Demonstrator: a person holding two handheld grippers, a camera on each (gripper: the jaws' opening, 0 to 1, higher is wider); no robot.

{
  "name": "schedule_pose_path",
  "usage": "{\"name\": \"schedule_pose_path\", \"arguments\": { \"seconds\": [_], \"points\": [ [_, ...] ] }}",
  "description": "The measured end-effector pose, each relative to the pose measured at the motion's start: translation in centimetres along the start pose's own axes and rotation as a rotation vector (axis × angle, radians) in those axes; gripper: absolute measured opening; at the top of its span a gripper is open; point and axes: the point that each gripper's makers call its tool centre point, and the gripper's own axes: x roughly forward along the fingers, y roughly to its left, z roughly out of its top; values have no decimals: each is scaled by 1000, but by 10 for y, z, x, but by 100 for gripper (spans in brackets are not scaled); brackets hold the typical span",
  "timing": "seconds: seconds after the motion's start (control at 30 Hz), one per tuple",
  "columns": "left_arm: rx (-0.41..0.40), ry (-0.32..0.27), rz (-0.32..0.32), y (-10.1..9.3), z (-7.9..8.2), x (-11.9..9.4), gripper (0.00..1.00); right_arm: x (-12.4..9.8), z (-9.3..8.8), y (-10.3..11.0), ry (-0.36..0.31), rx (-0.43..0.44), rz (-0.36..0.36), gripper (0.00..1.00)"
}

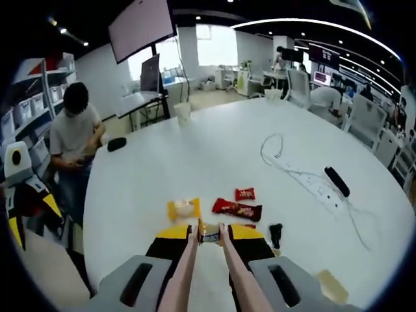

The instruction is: Place the target food into the container with the food tongs after gripping and lifting it, then release it inside without dropping or visibly crushing the food.

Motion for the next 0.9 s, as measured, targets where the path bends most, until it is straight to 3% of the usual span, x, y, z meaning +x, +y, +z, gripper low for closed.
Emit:
{"name": "schedule_pose_path", "arguments": {
  "seconds": [0.2,0.7,0.9],
  "points": [
    [-14,-40,-28,-10,14,6,52,-21,1,-3,-33,7,-21,20],
    [30,-45,-46,-20,29,7,51,-64,-6,-19,-82,44,-71,21],
    [58,-21,-67,-26,29,12,51,-77,-8,-25,-87,-18,-101,20]
  ]
}}
